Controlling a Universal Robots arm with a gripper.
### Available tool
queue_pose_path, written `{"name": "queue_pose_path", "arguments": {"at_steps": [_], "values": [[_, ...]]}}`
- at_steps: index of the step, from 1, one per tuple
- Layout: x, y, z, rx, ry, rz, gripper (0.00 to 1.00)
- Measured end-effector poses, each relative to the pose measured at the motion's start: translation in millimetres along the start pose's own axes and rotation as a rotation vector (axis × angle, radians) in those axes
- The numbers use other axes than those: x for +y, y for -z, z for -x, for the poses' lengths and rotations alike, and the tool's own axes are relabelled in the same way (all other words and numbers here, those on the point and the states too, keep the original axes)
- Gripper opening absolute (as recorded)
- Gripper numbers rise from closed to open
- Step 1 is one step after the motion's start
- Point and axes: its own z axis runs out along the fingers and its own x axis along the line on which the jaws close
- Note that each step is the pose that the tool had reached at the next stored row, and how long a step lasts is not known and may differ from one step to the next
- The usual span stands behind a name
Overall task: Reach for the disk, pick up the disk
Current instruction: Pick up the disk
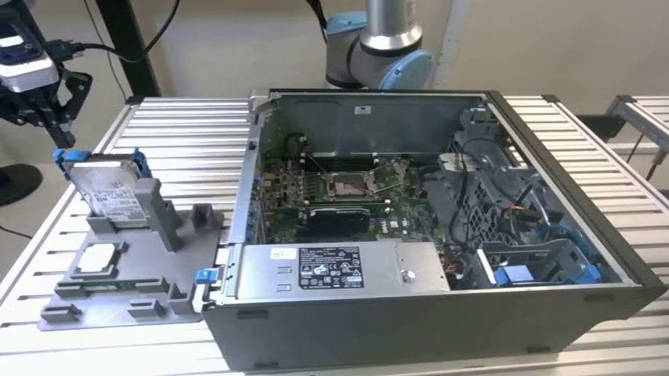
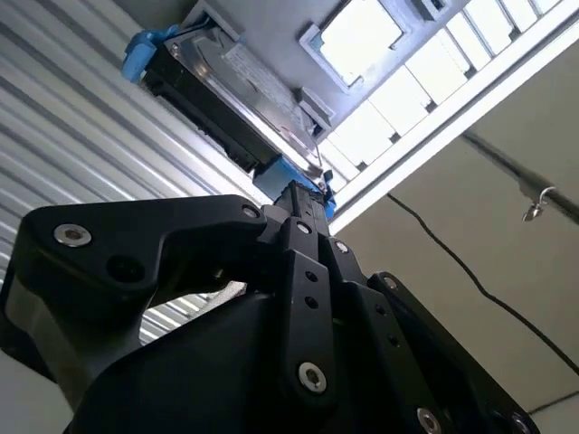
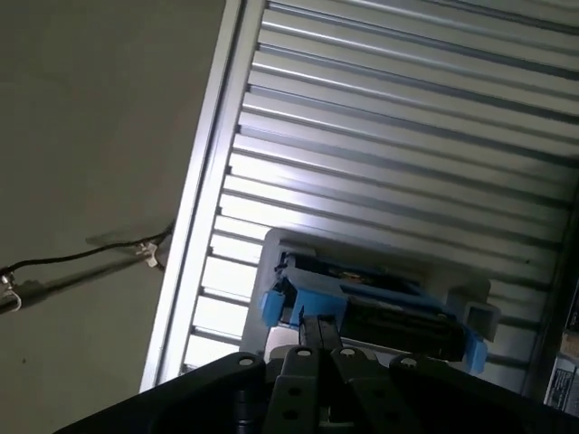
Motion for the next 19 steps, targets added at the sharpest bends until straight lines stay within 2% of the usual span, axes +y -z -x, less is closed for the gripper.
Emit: {"name": "queue_pose_path", "arguments": {"at_steps": [19], "values": [[0.0,0.0,0.0,0.0097,0.281,-0.0016,0.0]]}}
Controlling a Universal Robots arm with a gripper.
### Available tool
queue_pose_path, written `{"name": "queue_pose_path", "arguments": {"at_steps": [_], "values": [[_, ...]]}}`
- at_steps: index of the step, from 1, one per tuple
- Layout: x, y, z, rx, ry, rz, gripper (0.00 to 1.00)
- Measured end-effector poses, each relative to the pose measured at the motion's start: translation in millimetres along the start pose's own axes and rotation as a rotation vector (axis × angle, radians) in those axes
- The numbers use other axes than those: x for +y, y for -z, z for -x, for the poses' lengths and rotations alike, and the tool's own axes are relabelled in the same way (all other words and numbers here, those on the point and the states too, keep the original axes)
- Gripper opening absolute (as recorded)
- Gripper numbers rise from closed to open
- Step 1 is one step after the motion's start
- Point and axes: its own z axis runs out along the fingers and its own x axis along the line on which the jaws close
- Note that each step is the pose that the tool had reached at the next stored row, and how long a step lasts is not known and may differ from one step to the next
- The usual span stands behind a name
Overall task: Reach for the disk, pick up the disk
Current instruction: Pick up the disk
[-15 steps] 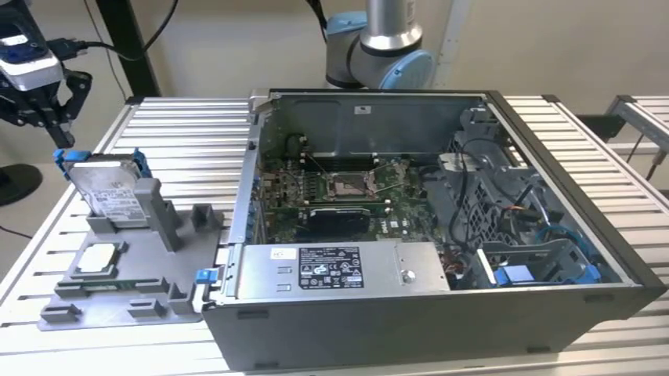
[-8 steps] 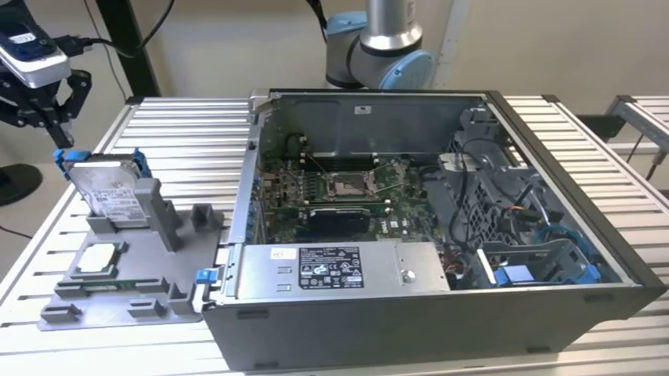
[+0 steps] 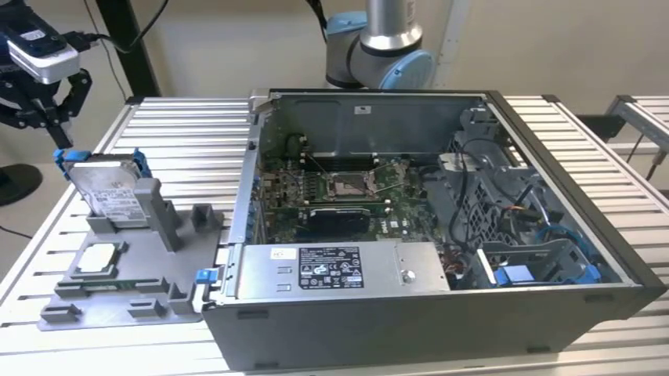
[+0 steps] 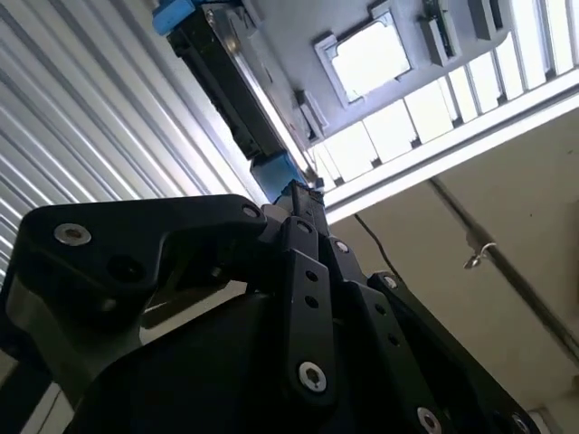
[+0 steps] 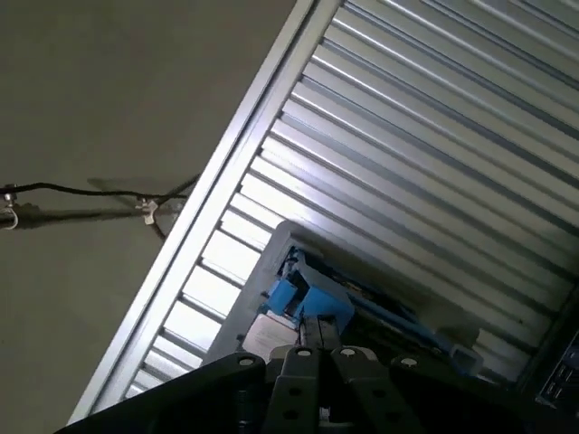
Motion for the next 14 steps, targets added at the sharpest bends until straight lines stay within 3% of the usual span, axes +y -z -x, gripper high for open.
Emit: {"name": "queue_pose_path", "arguments": {"at_steps": [14], "values": [[0.1,0.0,-0.1,0.0076,0.199,-0.001,0.0]]}}
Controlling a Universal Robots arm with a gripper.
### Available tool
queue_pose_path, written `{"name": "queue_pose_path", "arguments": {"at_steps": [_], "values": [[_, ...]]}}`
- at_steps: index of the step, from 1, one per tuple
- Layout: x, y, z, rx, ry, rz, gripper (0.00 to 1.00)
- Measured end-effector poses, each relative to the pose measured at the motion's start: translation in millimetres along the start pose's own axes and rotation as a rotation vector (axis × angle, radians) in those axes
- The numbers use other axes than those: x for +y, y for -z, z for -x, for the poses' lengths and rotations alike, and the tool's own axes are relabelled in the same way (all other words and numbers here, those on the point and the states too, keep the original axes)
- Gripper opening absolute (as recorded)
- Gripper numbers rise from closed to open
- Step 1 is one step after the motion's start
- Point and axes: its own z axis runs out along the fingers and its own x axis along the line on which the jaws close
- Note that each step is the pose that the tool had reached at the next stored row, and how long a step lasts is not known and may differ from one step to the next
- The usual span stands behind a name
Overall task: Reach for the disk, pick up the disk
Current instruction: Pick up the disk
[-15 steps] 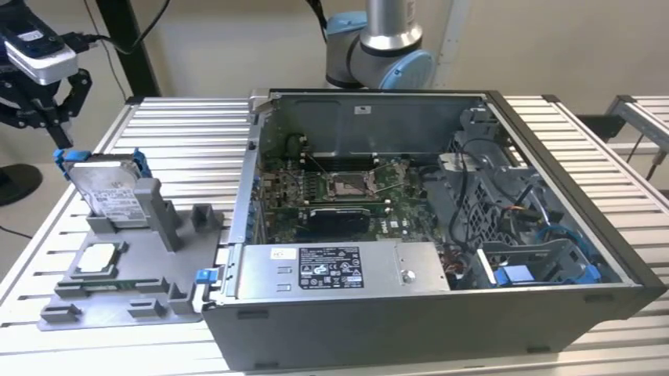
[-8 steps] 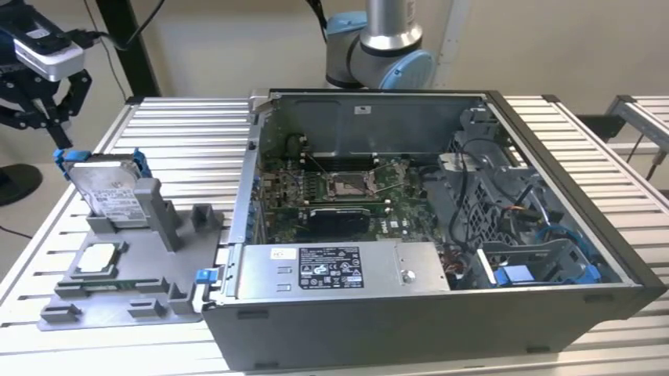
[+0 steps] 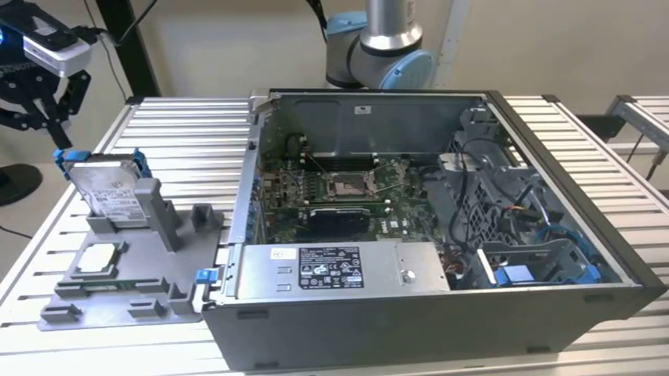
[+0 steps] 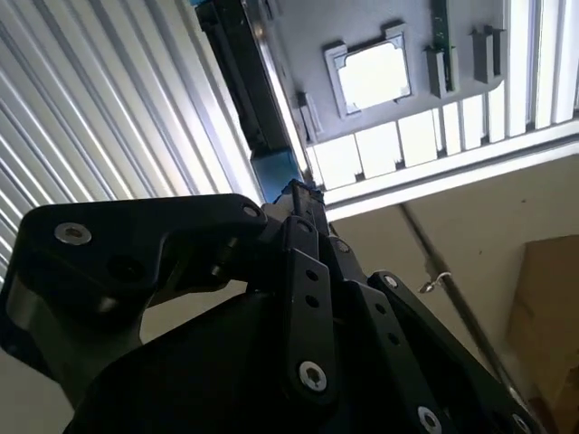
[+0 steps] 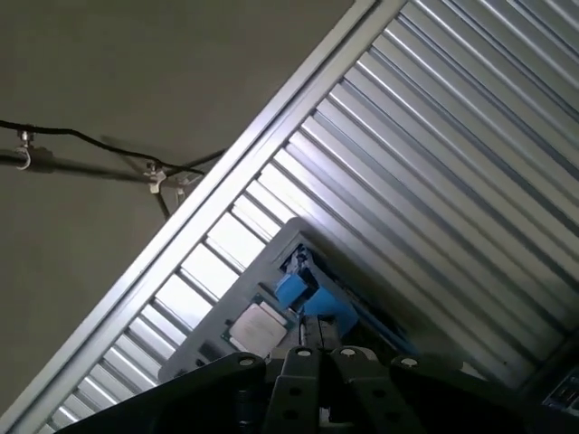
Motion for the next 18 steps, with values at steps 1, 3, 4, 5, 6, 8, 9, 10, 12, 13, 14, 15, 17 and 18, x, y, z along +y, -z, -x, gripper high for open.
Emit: {"name": "queue_pose_path", "arguments": {"at_steps": [1,3,4,5,6,8,9,10,12,13,14,15,17,18], "values": [[0.0,0.0,0.0,0.0004,0.011,-0.0001,0.0],[0.0,0.0,0.0,0.0012,0.034,-0.0002,0.0],[0.0,0.0,0.0,0.0016,0.047,-0.0003,0.0],[0.0,0.0,0.0,0.0019,0.059,-0.0006,0.0],[0.0,0.0,0.0,0.002,0.071,-0.0009,0.0],[0.0,0.0,0.0,0.0025,0.092,-0.0012,0.0],[0.0,0.0,0.0,0.0029,0.104,-0.0013,0.0],[0.0,0.0,0.0,0.0033,0.115,-0.0014,0.0],[0.0,0.0,0.0,0.0041,0.137,-0.0014,0.0],[0.0,0.0,0.0,0.0044,0.148,-0.0015,0.0],[0.0,0.0,0.0,0.0049,0.158,-0.0015,0.0],[0.0,0.0,0.0,0.0052,0.168,-0.0016,0.0],[0.0,0.0,-0.1,0.006,0.187,-0.0016,0.0],[0.0,0.0,-0.1,0.0062,0.195,-0.0017,0.0]]}}
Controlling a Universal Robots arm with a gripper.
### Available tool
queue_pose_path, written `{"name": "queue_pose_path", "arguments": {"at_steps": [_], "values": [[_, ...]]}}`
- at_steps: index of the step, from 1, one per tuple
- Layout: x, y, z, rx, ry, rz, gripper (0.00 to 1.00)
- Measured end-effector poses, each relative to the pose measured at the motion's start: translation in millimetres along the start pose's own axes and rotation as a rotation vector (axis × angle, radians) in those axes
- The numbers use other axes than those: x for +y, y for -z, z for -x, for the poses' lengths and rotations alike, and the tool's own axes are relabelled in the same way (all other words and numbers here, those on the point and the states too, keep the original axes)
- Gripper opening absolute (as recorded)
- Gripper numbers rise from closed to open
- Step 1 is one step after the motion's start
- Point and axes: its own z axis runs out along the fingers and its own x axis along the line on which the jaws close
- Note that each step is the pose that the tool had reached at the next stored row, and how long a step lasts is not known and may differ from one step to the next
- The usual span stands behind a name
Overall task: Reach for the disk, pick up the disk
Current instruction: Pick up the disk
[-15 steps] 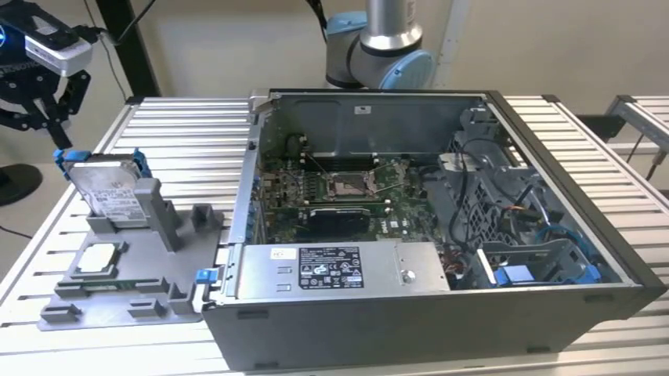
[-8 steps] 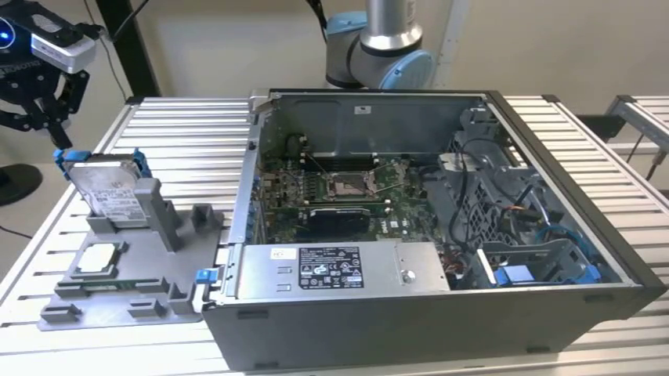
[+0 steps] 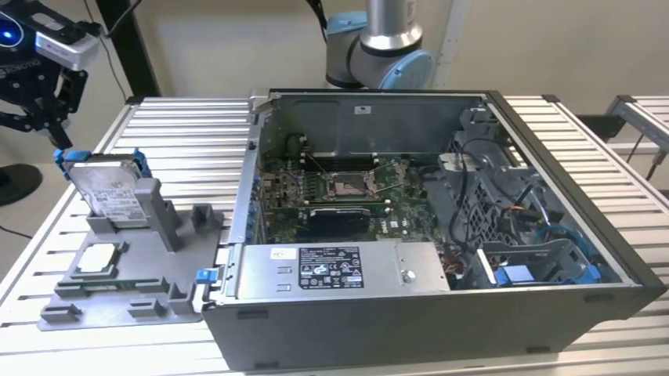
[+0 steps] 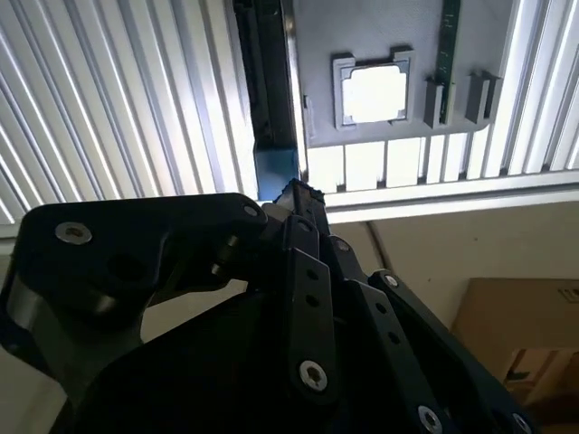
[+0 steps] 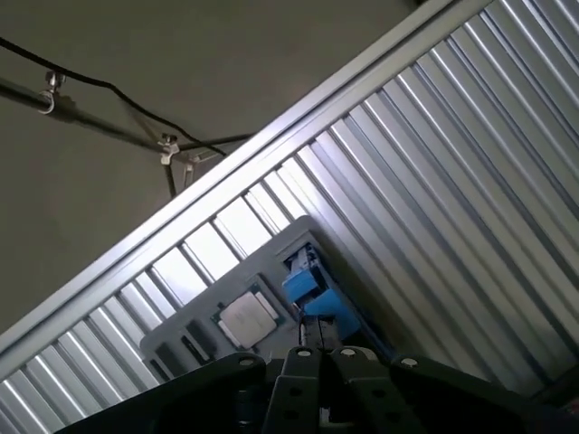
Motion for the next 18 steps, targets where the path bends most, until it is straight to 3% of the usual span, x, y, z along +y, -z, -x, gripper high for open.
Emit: {"name": "queue_pose_path", "arguments": {"at_steps": [18], "values": [[0.1,0.0,-0.2,0.0047,0.141,-0.0016,0.0]]}}
